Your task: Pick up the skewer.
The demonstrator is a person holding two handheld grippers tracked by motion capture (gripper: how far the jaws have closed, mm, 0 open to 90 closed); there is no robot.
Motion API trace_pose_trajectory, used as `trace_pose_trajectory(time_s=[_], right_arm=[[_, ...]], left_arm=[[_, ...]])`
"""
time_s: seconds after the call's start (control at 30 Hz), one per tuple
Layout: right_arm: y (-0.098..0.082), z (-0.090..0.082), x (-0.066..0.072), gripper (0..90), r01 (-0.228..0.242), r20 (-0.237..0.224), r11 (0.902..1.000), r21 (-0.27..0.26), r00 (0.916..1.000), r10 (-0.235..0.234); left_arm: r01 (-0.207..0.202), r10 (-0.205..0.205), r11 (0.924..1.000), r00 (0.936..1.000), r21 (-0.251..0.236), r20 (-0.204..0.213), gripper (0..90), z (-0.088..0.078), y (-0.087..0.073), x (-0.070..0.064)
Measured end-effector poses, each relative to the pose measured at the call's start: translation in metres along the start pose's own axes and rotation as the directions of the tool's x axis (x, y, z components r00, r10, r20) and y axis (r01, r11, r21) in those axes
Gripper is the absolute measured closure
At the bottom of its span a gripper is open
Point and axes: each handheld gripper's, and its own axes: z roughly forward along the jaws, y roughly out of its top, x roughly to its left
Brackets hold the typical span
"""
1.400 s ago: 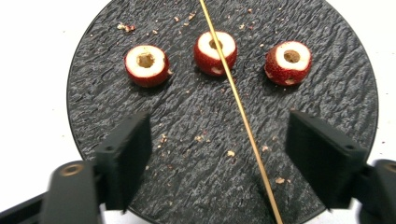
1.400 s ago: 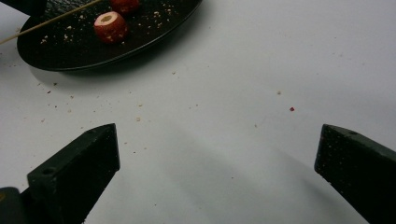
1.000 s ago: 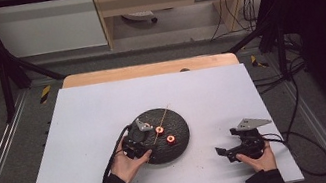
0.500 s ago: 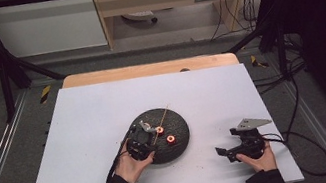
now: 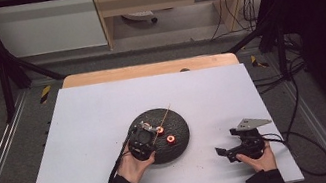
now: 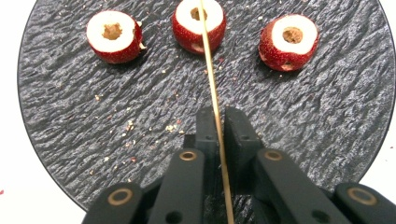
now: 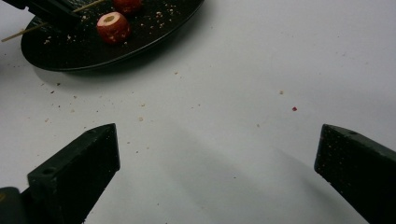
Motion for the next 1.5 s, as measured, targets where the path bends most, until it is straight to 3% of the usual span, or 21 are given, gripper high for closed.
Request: trace_pose_trajectory(time_s=[0.47, 0.73, 1.0, 1.17, 1.37, 1.5], right_arm=[[0.0, 0.0, 0.0, 0.9, -0.001, 0.001, 1.0, -0.001, 1.0, 0.001], [0.0, 0.001, 0.001, 0.9, -0.004, 0.004, 1.0, 0.006, 1.0, 0.004], [-0.001, 0.001, 0.001, 0.9, 0.002, 0.011, 0.9999, 0.011, 0.9999, -0.002], [-0.001, 0.001, 0.001, 0.9, -0.001, 0.013, 0.9999, 0.014, 0.9999, 0.001], [-0.001, 0.002, 0.001, 0.9, 0.002, 0.017, 0.9998, 0.019, 0.9998, -0.002], [-0.001, 0.002, 0.001, 0.9, 0.0, 0.021, 0.9998, 0.022, 0.9998, -0.001]], left_arm=[[0.028, -0.028, 0.9993, 0.9996, -0.025, 0.004, 87.7, -0.001, -0.003, 0.005], [0.019, -0.017, 0.9949, 0.9996, -0.099, 0.023, 87.8, -0.015, -0.01, 0.012], [0.01, -0.002, 0.9853, 0.9986, -0.171, 0.052, 87.8, -0.028, -0.023, 0.024], [0.017, 0.002, 0.9718, 0.9965, -0.235, 0.083, 87.9, -0.037, -0.038, 0.035], [0.017, 0.008, 0.9634, 0.9958, -0.268, 0.091, 87.8, -0.043, -0.05, 0.043], [0.013, 0.024, 0.9521, 0.993, -0.306, 0.116, 87.8, -0.047, -0.062, 0.048]])
